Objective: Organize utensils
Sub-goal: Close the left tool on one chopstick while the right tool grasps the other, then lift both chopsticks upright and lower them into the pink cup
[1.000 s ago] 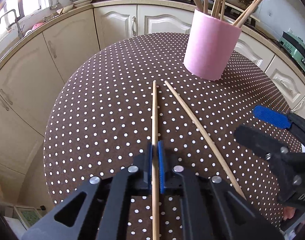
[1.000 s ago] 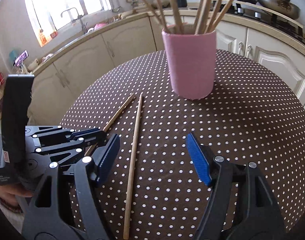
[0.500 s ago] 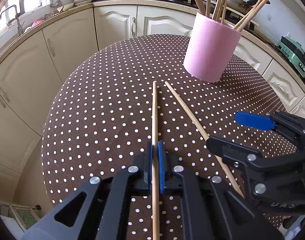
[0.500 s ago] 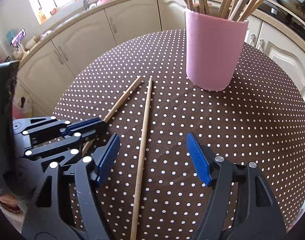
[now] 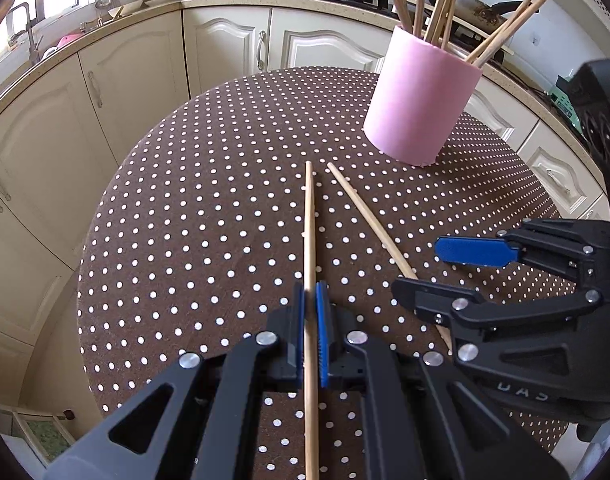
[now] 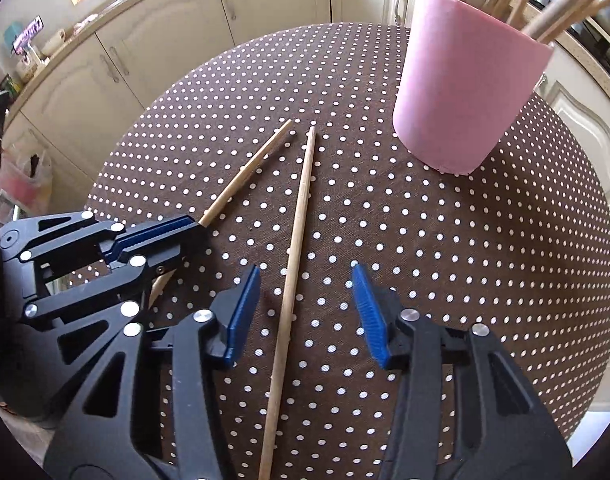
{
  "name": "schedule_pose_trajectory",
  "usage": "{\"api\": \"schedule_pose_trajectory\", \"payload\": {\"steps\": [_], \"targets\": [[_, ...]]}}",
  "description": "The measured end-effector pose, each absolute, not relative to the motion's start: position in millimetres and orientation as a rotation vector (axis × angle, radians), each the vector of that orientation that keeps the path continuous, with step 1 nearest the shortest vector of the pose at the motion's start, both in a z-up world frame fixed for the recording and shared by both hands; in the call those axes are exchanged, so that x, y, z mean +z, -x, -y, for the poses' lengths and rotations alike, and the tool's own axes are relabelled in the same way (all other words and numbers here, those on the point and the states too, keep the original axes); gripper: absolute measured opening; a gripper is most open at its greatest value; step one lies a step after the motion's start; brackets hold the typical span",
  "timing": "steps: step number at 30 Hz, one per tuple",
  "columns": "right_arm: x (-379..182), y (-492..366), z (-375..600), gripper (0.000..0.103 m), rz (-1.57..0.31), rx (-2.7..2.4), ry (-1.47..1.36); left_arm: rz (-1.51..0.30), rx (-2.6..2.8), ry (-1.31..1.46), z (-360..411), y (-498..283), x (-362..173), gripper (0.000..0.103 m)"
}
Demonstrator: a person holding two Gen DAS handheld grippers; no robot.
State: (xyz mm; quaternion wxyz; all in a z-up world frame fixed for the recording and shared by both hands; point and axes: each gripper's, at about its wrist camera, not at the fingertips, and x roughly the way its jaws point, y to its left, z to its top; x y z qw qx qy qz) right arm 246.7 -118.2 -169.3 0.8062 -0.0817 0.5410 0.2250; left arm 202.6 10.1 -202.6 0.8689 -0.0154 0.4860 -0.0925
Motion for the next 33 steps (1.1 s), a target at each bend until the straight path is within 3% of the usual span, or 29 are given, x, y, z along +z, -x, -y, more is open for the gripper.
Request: {"api": "schedule_pose_trajectory", "payload": {"steps": [2, 7, 11, 14, 22, 33], "targets": [[-168.5, -251.2, 112.7, 0.035, -1.166, 0.471, 0.201, -1.019, -0.195, 0.03, -9.6, -203.5, -202.6, 0.006], [-166.7, -263.8, 104.4, 0.027, -1.208, 0.464, 0.279, -1.038, -0.185, 0.027, -6.3, -211.0, -201.8, 0.006], [-167.3, -271.1, 90.3, 0.012, -1.235, 0.479, 0.311, -1.059, -0.165, 0.001, 0.6, -215.2, -200.7, 0.006], [-164.5, -276.6, 77.9, 0.007, -1.242, 0.486, 0.315, -1.065, -0.157, -0.026, 5.3, -216.7, -200.7, 0.006], [-161.9, -275.4, 86.8, 0.006, -1.192, 0.511, 0.226, -1.068, -0.185, 0.025, 1.9, -217.0, -200.3, 0.006], [-135.1, -258.5, 132.2, 0.006, -1.055, 0.57, 0.044, -0.895, -0.249, 0.128, -6.3, -201.2, -173.4, 0.006]]}}
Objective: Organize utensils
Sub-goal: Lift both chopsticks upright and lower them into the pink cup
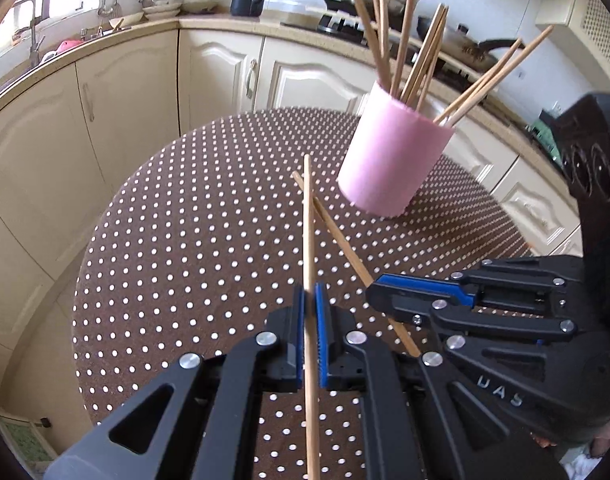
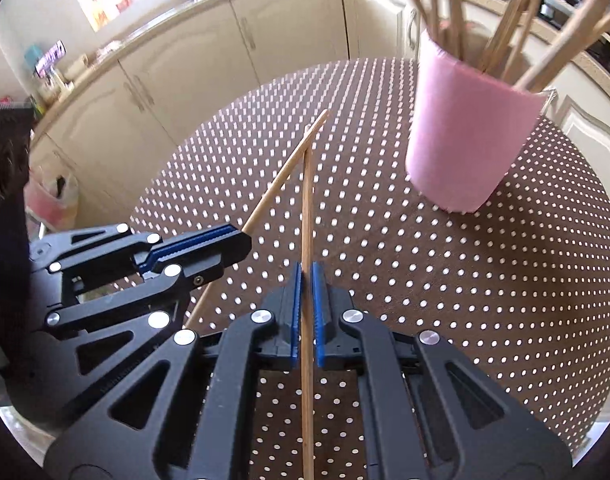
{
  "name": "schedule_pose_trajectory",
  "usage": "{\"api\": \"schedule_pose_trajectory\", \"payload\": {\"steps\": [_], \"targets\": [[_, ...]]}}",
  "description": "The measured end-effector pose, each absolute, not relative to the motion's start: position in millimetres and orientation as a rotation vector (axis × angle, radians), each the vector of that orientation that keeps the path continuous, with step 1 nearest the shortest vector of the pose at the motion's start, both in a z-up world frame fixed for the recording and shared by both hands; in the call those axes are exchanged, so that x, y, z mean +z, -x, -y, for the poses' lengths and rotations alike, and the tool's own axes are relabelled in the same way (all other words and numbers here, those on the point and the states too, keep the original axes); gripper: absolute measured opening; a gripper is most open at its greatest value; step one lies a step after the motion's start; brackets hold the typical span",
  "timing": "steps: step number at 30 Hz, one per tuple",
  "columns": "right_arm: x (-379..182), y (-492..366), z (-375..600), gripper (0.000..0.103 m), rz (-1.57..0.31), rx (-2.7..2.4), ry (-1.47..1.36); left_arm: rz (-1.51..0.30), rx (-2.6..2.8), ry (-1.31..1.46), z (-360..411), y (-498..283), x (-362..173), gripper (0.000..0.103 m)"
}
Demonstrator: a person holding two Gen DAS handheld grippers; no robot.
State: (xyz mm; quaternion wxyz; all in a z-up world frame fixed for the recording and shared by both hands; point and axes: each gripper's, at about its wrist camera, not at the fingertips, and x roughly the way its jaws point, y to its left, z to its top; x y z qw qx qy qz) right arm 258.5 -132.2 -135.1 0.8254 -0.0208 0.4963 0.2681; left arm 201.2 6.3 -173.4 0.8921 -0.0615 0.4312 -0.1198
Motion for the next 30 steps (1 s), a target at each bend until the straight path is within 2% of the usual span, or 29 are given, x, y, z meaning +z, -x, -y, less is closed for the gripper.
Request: {"api": "schedule_pose_trajectory", "payload": {"steps": [17, 30], "targets": [[-86.5, -230.4, 217.6, 0.006, -0.76, 0.616, -0.226, -0.581, -0.41, 0.236, 4.4, -171.3, -131.4, 0.006], [-44.1, -231.8, 236.1, 0.006, -0.561, 0.599, -0.333, -0.412, -0.488, 0.222, 39.8, -192.4, -80.8, 0.006]]}}
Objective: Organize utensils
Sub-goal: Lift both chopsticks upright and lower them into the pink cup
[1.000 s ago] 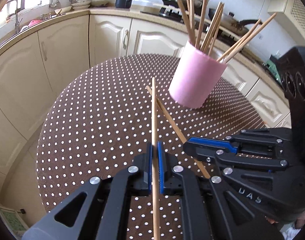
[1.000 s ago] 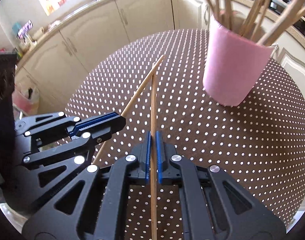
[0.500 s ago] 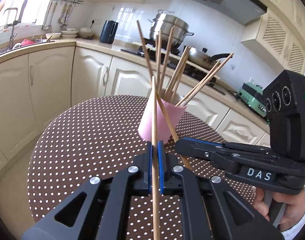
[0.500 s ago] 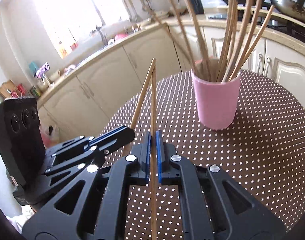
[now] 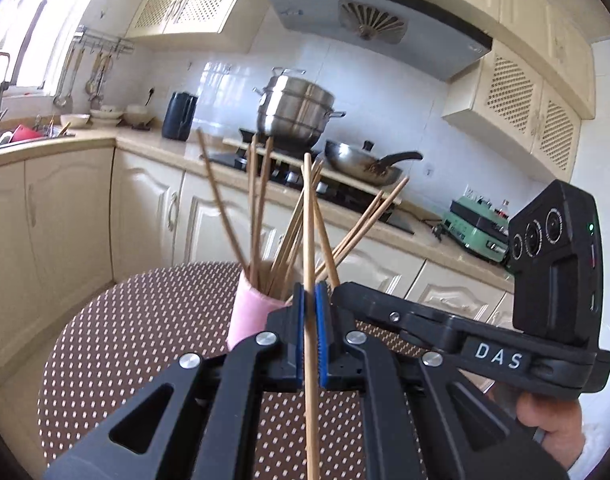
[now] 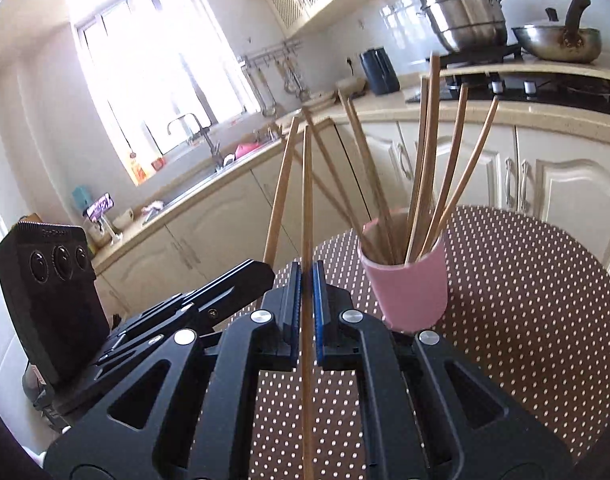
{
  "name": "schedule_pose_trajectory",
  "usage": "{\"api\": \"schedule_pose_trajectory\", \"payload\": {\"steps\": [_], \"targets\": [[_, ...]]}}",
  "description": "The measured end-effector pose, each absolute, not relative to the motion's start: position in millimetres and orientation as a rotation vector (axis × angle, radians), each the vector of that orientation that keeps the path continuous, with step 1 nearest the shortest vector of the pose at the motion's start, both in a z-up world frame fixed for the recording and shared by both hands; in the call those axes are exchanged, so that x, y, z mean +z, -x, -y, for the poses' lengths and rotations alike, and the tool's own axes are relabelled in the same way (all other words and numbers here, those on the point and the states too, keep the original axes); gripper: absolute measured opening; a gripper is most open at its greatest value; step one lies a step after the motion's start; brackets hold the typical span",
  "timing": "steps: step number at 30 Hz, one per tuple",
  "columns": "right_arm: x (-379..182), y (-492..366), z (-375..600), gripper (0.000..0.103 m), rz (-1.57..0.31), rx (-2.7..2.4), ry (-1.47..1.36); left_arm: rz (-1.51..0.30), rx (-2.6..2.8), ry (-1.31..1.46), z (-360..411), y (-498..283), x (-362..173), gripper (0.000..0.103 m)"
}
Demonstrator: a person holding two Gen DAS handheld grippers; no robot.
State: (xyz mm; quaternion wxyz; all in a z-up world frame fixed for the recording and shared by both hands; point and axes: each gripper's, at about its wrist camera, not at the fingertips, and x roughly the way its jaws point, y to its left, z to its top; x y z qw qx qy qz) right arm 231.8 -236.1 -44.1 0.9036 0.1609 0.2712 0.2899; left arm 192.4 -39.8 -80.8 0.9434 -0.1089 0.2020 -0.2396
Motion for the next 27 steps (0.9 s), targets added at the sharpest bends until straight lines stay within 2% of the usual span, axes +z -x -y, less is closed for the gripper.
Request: {"api": "schedule_pose_trajectory", "payload": {"steps": [14, 27], "targets": [[-16.3, -268.3, 255.5, 0.006, -0.333, 0.528, -0.38, -0.164, -0.477, 0.265, 65.7, -242.1, -42.0, 0.006], [-24.4, -301.6, 258.0, 0.006, -0.116, 0.49, -0.352, -0.026, -0.377, 0.306, 68.1, -288.4, -57.9, 0.006]]}}
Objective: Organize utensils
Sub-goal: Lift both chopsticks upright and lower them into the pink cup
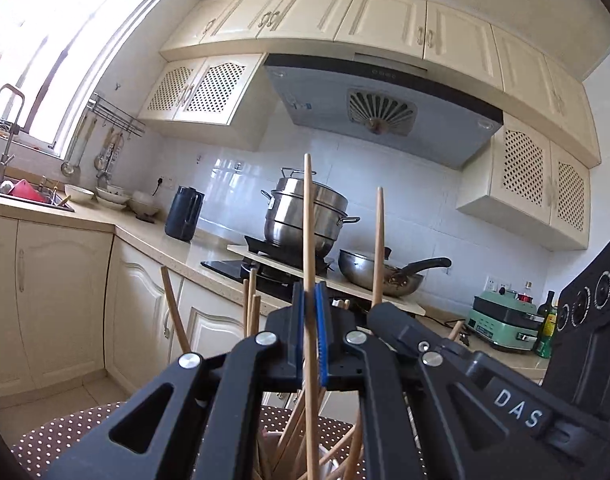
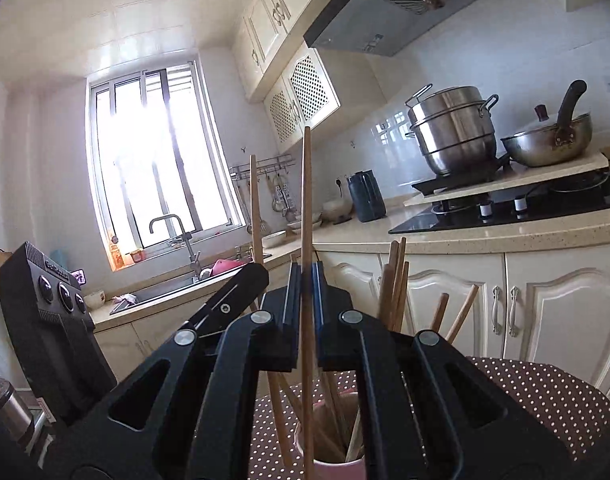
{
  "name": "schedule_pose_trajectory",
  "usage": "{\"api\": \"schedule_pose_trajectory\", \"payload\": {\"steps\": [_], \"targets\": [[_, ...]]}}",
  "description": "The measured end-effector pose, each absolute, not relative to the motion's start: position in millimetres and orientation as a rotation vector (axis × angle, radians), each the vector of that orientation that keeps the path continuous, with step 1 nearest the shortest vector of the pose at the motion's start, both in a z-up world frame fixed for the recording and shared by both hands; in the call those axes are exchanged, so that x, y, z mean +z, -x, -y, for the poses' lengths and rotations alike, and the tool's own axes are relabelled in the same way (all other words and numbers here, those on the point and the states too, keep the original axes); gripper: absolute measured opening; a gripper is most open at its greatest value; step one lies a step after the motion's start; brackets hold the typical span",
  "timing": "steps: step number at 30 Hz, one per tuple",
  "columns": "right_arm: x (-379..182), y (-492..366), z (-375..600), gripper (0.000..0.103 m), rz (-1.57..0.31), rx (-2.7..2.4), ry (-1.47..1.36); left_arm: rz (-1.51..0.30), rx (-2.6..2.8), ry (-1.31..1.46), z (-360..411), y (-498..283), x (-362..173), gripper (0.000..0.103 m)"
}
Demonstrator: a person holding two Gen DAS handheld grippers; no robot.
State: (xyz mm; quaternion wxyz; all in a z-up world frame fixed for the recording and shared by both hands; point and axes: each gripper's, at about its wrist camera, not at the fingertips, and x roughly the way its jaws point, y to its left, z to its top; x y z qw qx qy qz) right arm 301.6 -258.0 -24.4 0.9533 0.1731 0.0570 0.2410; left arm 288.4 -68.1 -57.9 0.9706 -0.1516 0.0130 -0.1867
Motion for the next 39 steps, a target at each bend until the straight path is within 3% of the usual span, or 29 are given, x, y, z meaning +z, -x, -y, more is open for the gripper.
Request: {"api": "schedule_pose_trajectory", "payload": {"steps": [17, 39], "targets": [[-41.2, -309.0, 259.3, 0.006, -0.048, 0.483, -0.289, -0.035, -0.34, 0.247, 77.8, -306.3, -90.6, 0.006], [-54.5, -285.5, 255.4, 0.006, -0.124, 0.509, -0.229, -0.101, -0.329, 0.21, 63.7, -271.1, -105.0, 0.006]]}}
